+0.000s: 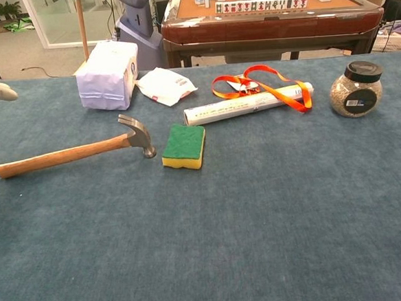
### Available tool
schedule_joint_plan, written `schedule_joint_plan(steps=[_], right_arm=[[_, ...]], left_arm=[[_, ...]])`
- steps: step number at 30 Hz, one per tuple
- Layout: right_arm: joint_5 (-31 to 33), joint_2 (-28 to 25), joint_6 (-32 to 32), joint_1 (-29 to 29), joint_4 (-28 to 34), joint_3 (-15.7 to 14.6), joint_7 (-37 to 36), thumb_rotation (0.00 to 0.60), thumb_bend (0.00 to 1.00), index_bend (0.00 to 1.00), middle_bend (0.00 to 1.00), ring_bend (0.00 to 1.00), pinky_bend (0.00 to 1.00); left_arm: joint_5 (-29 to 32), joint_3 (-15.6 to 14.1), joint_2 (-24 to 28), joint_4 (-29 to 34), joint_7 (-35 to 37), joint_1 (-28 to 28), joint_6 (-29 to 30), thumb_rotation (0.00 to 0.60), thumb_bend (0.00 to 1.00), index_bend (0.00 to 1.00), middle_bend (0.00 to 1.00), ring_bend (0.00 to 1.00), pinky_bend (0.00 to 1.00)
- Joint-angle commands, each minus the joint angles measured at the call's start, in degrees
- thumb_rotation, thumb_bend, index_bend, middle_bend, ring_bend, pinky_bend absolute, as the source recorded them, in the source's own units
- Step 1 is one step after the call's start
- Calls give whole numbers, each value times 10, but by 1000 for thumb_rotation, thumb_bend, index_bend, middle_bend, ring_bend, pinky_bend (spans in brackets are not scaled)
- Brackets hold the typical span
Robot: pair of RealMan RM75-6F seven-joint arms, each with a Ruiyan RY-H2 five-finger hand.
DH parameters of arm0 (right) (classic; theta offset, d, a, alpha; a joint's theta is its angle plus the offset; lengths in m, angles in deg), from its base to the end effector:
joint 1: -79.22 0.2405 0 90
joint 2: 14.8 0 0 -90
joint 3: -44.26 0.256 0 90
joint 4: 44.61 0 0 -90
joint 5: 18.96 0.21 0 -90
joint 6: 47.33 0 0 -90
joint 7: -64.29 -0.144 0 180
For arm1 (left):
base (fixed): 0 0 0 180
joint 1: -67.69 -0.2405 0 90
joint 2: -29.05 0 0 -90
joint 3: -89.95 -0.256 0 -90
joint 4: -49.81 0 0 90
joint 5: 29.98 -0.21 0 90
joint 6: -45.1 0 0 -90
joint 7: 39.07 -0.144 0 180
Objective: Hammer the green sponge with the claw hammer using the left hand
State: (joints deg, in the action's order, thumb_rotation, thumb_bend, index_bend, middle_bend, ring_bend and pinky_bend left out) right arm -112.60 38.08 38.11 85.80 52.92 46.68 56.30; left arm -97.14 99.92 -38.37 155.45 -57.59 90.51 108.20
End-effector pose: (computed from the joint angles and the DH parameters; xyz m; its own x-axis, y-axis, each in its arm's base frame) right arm -0.2823 -0.1859 0.2029 0.3758 -0.0037 0.9267 -0.9136 -0.1689 0.3698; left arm -0.2215 0.2719 0.0945 0.3781 0.2358 0.8953 0.9251 -0.1333 -0.3555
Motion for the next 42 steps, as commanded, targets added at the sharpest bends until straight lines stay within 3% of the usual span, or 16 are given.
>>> schedule_joint_plan(steps=[1, 11, 22, 26, 42], right_arm=[[2, 1, -1, 0, -3, -1, -3, 600, 323, 219, 339, 251, 329], [4, 3, -3, 0, -17, -4, -17, 600, 322, 219, 339, 251, 329], [2, 4, -2, -1, -27, -8, -30, 600, 322, 219, 339, 251, 329], [4, 4, 0, -3, -32, -9, -34, 600, 322, 219, 339, 251, 329], [8, 7, 6, -10, -44, -11, -45, 600, 322, 219, 339, 251, 329]], left_arm=[[80, 23, -36, 0, -70, 53, -32, 600, 278, 98, 2, 0, 33], [240, 42, -94, -33, -176, 138, -30, 600, 277, 204, 178, 18, 33], [377, 46, -136, -70, -247, 213, -21, 600, 271, 221, 214, 25, 33], [407, 44, -152, -92, -257, 232, -21, 600, 271, 260, 273, 67, 33], [464, 26, -191, -144, -288, 285, -28, 600, 271, 316, 329, 118, 33]])
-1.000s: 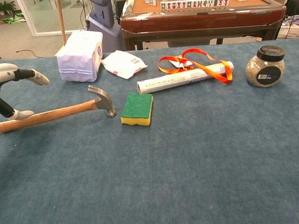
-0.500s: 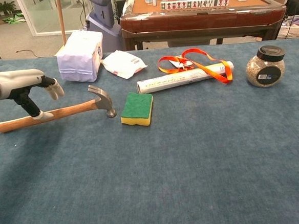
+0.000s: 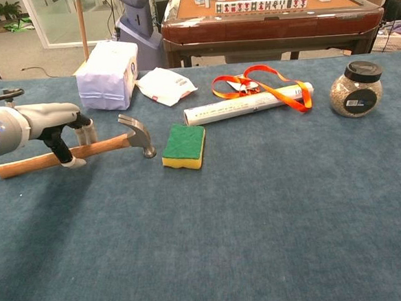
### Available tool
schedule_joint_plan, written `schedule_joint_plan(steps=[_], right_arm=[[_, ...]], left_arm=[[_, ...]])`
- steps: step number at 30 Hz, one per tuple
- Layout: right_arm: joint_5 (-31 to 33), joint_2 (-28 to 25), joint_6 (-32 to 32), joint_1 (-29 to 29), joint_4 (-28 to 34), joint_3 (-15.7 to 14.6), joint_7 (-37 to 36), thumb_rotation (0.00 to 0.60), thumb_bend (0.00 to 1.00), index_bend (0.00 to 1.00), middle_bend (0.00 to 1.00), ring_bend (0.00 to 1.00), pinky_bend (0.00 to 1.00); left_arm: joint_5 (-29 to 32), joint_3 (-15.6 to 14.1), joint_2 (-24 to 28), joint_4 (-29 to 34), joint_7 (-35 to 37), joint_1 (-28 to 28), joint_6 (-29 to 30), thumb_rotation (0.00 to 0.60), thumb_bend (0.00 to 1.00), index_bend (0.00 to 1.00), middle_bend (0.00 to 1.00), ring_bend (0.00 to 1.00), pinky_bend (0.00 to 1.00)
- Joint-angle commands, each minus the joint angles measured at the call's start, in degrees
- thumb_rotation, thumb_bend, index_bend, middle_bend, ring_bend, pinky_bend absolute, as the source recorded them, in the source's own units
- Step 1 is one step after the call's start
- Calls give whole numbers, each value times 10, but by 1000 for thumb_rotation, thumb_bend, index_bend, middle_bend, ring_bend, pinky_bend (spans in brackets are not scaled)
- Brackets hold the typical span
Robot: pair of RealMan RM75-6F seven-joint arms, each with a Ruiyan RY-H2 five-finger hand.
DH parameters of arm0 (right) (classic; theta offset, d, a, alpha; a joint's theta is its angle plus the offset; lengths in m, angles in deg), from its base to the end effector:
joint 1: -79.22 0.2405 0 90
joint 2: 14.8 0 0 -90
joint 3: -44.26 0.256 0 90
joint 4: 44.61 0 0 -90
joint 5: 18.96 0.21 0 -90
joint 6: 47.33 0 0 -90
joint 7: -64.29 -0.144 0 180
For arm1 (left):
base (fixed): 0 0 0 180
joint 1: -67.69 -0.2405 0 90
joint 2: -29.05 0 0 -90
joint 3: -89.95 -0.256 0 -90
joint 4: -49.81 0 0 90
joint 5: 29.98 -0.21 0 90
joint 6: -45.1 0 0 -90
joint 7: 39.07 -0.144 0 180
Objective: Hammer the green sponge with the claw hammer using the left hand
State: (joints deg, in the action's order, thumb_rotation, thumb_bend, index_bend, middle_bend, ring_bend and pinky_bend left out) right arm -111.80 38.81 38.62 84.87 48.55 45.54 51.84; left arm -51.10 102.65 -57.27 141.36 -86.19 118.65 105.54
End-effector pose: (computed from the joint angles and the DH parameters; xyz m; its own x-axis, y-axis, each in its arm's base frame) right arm -0.3027 -0.1790 0.2069 0.3614 -0.0226 0.9321 -0.9254 -0.1309 0.3556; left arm -0.1576 0.3635 -0.0027 0.4983 0.4255 0.7554 0.8451 -0.0439 -0.5328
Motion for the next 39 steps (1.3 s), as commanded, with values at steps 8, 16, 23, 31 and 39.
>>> schedule_joint_plan(steps=[8, 16, 23, 31, 39], right_arm=[[2, 1, 4, -4, -2, -1, -1, 600, 322, 220, 339, 251, 328], [5, 1, 7, -8, -3, -1, -1, 600, 322, 219, 339, 251, 319], [6, 0, 8, -9, -4, -1, -2, 600, 323, 220, 339, 251, 319], [8, -1, 8, -12, -3, -1, -1, 600, 323, 219, 339, 251, 319], [10, -2, 7, -12, -2, 0, 0, 600, 322, 220, 339, 250, 319]], left_arm=[[29, -6, -15, -23, -12, 26, -13, 600, 271, 335, 342, 130, 33], [43, -9, -20, -34, -17, 42, -18, 600, 319, 354, 350, 135, 33], [44, -14, -20, -31, -16, 49, -14, 600, 379, 369, 358, 146, 33], [46, -19, -23, -35, -16, 56, -15, 600, 433, 385, 379, 165, 33], [45, -24, -30, -47, -11, 60, -17, 600, 456, 421, 422, 202, 33]])
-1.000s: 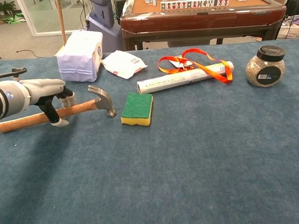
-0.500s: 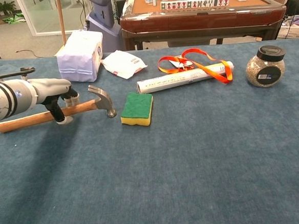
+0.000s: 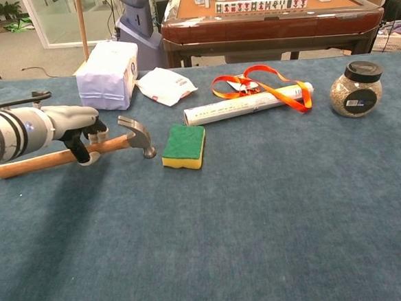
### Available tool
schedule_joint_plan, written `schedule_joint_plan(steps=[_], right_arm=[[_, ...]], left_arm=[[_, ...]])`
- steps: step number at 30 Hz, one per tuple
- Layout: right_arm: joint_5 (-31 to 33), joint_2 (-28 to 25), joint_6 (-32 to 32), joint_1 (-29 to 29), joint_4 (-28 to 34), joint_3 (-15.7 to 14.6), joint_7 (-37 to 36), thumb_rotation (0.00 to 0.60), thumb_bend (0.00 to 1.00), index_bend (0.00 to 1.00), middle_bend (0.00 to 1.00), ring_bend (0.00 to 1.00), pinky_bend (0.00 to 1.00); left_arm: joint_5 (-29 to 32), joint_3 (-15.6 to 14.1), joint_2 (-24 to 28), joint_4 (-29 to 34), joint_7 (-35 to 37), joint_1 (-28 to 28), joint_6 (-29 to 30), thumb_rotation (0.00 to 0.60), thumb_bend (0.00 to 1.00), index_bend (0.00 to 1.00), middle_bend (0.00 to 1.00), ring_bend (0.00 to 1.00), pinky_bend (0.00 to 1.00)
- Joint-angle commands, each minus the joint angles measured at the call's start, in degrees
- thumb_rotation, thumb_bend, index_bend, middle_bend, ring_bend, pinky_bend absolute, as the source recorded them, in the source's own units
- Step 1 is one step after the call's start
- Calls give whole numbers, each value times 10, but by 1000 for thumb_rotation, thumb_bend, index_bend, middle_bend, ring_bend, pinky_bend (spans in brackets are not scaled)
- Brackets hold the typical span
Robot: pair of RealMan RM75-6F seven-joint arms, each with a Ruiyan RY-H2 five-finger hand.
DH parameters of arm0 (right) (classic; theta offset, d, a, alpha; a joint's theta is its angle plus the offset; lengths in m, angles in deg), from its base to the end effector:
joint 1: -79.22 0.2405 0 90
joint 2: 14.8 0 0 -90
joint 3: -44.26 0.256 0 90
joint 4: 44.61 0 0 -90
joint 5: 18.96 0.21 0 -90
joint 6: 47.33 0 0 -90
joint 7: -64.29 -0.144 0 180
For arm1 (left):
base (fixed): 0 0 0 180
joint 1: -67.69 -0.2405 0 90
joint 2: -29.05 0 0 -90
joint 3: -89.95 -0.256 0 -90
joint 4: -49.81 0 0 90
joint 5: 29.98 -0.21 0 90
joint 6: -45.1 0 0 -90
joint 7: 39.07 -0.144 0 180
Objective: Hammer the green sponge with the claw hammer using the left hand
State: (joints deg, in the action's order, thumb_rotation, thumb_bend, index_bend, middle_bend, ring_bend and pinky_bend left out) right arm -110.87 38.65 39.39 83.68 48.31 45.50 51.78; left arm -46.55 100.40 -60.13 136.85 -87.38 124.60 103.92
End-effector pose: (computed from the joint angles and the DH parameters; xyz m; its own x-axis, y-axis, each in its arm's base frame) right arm -0.3081 -0.1728 0.2111 0.3640 -0.0139 0.9313 -0.9274 -0.0983 0.3609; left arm -0.1430 0.3752 -0.0210 0.5411 0.4449 0.7136 0.8188 -0.0852 -0.5677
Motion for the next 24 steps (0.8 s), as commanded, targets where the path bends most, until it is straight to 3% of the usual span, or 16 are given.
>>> schedule_joint_plan(steps=[1, 14, 24], right_arm=[[1, 0, -1, 0, 0, 0, 0, 600, 322, 220, 339, 249, 319], [5, -1, -3, -1, 3, 1, 2, 600, 322, 219, 339, 247, 318], [7, -3, -7, 0, 10, 2, 8, 600, 323, 219, 339, 246, 317]], left_arm=[[-1, -1, -2, -3, 1, 1, -1, 600, 456, 426, 429, 208, 33], [-41, -5, -12, -31, 32, -5, -10, 600, 493, 535, 541, 295, 33], [-136, -14, -2, -49, 101, -29, -41, 600, 552, 612, 613, 345, 33]])
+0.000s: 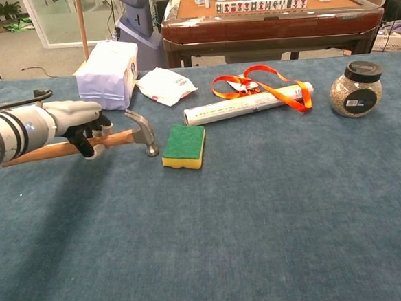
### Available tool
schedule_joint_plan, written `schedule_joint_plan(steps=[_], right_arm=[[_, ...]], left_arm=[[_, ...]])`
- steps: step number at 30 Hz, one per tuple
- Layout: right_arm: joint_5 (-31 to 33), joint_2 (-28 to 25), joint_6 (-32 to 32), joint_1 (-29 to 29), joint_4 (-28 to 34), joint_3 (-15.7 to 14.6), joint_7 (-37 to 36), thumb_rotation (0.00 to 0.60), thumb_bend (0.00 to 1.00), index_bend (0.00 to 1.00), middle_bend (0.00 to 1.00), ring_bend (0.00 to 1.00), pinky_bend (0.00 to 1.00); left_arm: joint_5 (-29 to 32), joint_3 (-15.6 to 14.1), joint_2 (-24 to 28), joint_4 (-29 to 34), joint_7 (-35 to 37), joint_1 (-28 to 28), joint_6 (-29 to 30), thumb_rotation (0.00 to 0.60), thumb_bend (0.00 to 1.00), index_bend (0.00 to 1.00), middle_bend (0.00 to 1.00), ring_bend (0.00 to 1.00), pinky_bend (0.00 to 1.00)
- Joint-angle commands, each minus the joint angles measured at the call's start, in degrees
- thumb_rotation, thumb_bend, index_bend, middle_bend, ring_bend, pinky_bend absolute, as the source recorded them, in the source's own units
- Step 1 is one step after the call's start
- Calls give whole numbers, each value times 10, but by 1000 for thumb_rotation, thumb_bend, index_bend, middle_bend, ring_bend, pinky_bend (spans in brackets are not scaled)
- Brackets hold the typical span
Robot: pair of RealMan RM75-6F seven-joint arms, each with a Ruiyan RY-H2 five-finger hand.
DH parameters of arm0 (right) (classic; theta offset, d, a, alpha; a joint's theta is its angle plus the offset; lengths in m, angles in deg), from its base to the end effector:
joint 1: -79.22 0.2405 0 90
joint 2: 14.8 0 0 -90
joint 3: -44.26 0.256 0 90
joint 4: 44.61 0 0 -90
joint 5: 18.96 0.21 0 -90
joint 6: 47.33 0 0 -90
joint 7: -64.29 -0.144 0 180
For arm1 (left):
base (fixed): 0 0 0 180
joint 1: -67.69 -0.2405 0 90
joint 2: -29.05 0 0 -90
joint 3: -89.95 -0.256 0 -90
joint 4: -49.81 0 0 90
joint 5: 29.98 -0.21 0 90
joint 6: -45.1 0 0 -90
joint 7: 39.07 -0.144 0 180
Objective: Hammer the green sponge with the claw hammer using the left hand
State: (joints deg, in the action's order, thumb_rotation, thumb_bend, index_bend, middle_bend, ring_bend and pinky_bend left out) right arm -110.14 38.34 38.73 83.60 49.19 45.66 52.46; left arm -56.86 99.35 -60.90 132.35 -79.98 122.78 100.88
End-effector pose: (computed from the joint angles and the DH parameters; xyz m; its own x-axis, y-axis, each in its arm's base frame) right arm -0.3078 -0.1730 0.2110 0.3655 -0.0201 0.9306 -0.9281 -0.0838 0.3627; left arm -0.1482 0.3835 -0.0214 0.5433 0.3798 0.7487 0.8340 -0.1420 -0.5332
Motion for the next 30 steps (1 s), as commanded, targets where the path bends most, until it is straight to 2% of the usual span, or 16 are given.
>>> schedule_joint_plan(steps=[1, 15, 22, 30], right_arm=[[0, 0, -1, 1, 2, 1, 2, 600, 322, 219, 339, 247, 317], [1, -3, -5, 4, 13, 3, 12, 600, 322, 219, 339, 247, 317], [1, -6, -6, 5, 21, 4, 19, 600, 322, 219, 339, 247, 317], [2, -9, -7, 5, 31, 5, 28, 600, 322, 220, 339, 246, 317]], left_arm=[[-43, -4, 8, -4, 36, -14, -14, 600, 556, 618, 617, 347, 33], [-167, -2, 32, -17, 161, -47, -56, 600, 580, 691, 678, 409, 33], [-262, 10, 46, -19, 256, -66, -60, 600, 582, 721, 710, 440, 36], [-366, 19, 50, -38, 386, -86, -53, 600, 595, 758, 770, 534, 89]])
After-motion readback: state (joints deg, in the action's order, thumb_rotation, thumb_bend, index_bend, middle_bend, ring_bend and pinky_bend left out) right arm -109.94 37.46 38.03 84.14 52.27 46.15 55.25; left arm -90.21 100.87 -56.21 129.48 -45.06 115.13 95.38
